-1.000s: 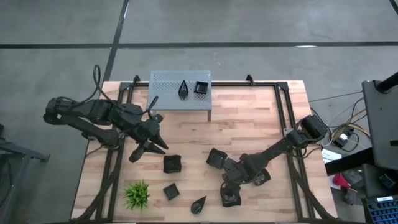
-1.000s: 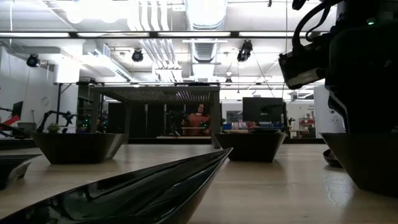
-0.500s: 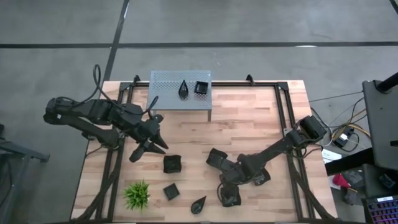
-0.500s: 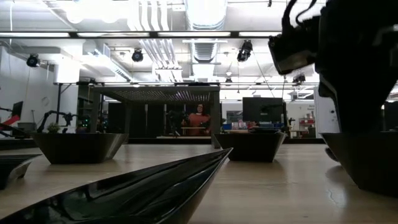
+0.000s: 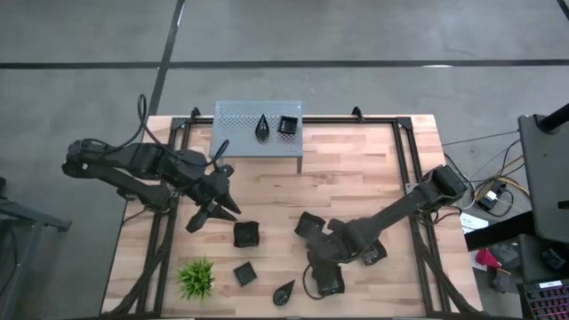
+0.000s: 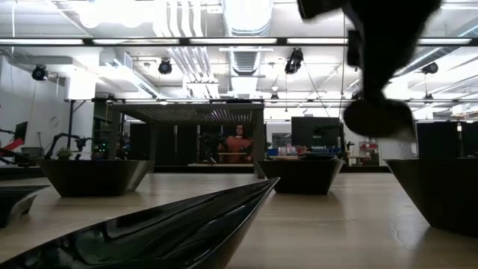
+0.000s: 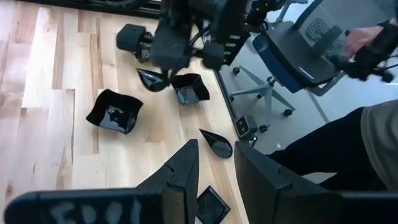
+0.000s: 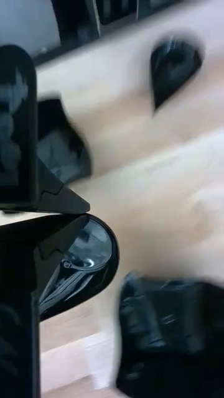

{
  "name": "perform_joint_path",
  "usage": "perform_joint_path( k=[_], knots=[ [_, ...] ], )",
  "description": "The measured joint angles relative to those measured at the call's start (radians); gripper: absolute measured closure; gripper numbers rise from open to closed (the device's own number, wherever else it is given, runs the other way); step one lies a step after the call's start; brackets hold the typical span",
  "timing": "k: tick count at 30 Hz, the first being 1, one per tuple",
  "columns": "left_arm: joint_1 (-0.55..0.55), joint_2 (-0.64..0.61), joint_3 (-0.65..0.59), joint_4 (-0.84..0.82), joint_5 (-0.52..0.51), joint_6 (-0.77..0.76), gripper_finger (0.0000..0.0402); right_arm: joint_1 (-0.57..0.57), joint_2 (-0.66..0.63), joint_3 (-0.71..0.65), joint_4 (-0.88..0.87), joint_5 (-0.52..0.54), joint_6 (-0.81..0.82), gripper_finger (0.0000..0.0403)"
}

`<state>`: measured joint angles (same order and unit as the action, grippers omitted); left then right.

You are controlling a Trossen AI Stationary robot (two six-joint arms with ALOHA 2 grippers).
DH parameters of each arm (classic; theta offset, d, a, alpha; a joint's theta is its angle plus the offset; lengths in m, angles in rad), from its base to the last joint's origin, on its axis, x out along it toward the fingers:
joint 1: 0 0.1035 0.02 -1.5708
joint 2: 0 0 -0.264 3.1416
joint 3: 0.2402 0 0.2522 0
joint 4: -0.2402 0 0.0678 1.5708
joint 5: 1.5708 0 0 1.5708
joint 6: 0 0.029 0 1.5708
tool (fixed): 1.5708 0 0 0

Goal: Pick & Place Mini shaped plates
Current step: Stack the middle right drop-shaped plate on the other drop plate on the shelf

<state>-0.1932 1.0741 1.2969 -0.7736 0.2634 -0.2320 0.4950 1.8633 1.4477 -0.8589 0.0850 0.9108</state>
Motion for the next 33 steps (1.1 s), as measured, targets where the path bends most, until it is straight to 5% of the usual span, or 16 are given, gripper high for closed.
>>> perform_joint_path(
  k=[6, 14, 18, 33],
  knots=[
    [0.0, 0.015, -0.045, 0.029, 0.0, 0.027, 0.0305, -0.004, -0.002, 0.152, 0.003, -0.003, -0.183, 0.0395],
    [-0.008, 0.072, -0.06, 0.235, 0.105, 0.017, 0.0305, -0.063, -0.002, 0.3, 0.005, -0.052, -0.223, 0.0395],
    [-0.013, 0.116, -0.059, 0.346, 0.198, 0.026, 0.0305, -0.102, -0.002, 0.316, 0.052, -0.141, -0.217, 0.0395],
    [-0.038, 0.245, -0.059, 0.418, 0.19, 0.149, 0.0305, -0.152, -0.001, 0.348, 0.267, -0.281, -0.183, 0.0395]
  ],
)
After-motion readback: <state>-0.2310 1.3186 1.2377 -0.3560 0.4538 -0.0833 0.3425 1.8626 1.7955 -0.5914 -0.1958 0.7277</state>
